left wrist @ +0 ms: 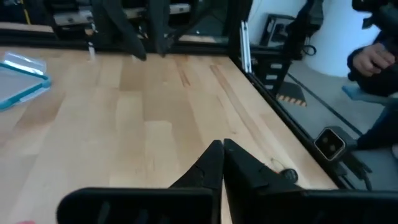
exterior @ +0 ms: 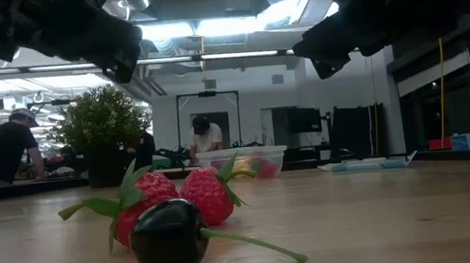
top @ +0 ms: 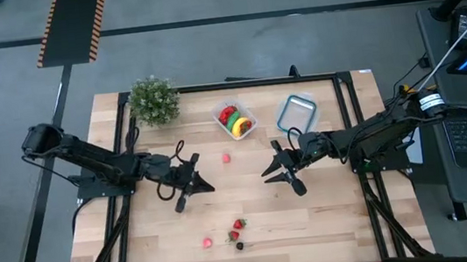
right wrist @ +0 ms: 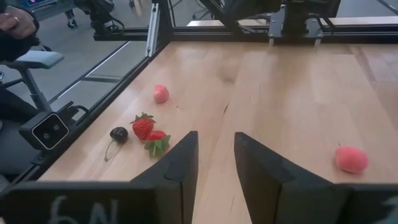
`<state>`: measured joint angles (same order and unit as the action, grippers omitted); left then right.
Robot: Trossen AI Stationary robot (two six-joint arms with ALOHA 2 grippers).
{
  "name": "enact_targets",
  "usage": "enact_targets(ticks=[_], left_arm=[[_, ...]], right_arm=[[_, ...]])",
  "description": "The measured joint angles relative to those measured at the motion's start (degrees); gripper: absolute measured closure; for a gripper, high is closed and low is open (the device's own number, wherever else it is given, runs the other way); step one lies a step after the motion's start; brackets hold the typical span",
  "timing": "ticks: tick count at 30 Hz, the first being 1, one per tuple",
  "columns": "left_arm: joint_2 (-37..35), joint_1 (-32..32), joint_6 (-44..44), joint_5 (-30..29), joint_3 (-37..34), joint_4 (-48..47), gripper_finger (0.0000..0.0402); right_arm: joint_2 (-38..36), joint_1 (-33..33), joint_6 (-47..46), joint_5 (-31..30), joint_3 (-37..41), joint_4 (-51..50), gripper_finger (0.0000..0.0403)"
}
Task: Pick and placing Produce into tupperware
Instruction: Put the bottom pink apricot into the transparent container
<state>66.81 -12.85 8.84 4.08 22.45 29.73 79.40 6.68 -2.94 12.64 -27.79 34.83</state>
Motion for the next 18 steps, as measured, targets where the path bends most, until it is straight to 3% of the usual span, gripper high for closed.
enact_targets(ticks=[5,11,18], left_arm=[[0.0,-3.5,0.2,-6.0,2.0,-3.4,0.0372],[0.0,-8.4,1.8,-16.6,8.1,-18.2,0.0312],[0.0,-12.9,3.6,-20.1,13.4,-27.0,0.0254]], right_arm=[[0.0,0.0,0.0,0.1,0.0,0.0,0.0297],[0.0,0.0,0.0,1.1,0.0,0.0,0.0297],[0.0,0.0,-1.5,1.2,0.0,-0.7,0.0297]])
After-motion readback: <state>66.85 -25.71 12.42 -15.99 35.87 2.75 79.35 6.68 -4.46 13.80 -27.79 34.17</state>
